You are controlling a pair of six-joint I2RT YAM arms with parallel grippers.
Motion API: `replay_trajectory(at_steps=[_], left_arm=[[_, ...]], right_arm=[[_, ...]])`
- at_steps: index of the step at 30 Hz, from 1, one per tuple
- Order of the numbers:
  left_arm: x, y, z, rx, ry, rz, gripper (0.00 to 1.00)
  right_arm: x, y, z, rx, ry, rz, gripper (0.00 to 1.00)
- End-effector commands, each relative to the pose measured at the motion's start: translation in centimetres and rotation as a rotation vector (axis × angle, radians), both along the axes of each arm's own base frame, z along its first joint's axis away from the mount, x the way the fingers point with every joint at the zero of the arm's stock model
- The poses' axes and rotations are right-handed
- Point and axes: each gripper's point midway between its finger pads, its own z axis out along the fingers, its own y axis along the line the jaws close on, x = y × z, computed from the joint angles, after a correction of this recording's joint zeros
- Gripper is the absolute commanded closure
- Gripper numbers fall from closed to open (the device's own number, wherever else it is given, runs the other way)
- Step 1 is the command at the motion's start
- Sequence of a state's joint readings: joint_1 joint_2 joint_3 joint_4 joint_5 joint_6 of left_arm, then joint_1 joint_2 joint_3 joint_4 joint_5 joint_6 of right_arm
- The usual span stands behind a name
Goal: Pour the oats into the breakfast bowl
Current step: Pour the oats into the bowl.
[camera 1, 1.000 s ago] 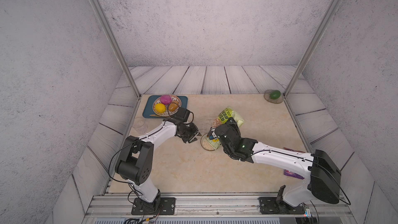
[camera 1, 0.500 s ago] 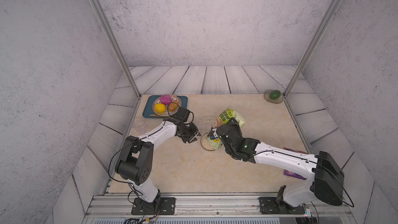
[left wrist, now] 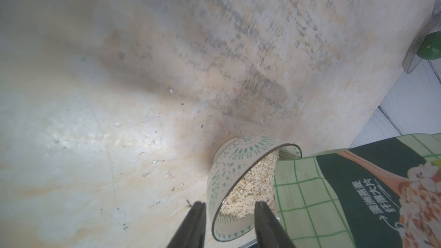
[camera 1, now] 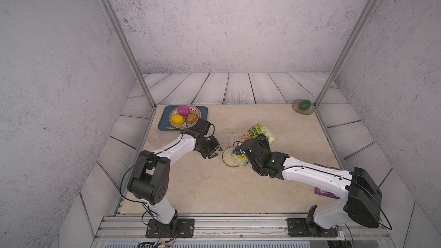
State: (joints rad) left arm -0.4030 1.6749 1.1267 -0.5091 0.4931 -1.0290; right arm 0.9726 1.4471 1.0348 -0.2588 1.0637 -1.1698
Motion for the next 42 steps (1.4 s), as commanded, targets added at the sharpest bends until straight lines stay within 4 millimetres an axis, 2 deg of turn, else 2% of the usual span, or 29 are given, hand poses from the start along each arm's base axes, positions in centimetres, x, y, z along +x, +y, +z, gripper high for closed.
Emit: replay_trajectory(at_steps=[1, 9, 17, 27, 32, 36, 42], left_arm=[[0.4, 0.1, 0.7, 0.011, -0.013, -0.006, 0.61], [0.2, 0.3, 1.3, 0.024, -0.009, -0.019, 0.61], [0.3, 0.5, 2.3, 0.035, -0.013, -0.020, 0.61], [0.2, 0.9, 3.3, 0.057, -0.016, -0.010, 0.61], [0.5, 1.0, 4.2, 0.068, -0.026, -0.007, 0.61], [0.9, 1.1, 4.9, 0.081, -0.037, -0.003, 0.61], [1.2, 1.7, 5.9, 0.120, -0.050, -0.001, 0.60]], right_arm=[[0.4, -1.6, 4.7, 0.208, -0.123, -0.131, 1.00], [0.3, -3.2, 3.7, 0.329, -0.089, -0.210, 1.00], [-0.2, -3.7, 1.2, 0.423, -0.007, -0.252, 1.00], [-0.5, -5.2, -0.3, 0.554, 0.048, -0.337, 1.00], [-0.6, -5.3, -0.9, 0.641, 0.078, -0.350, 1.00], [-1.1, -4.7, -1.7, 0.720, 0.122, -0.319, 1.00], [-2.3, -5.1, -2.8, 0.842, 0.176, -0.317, 1.00]])
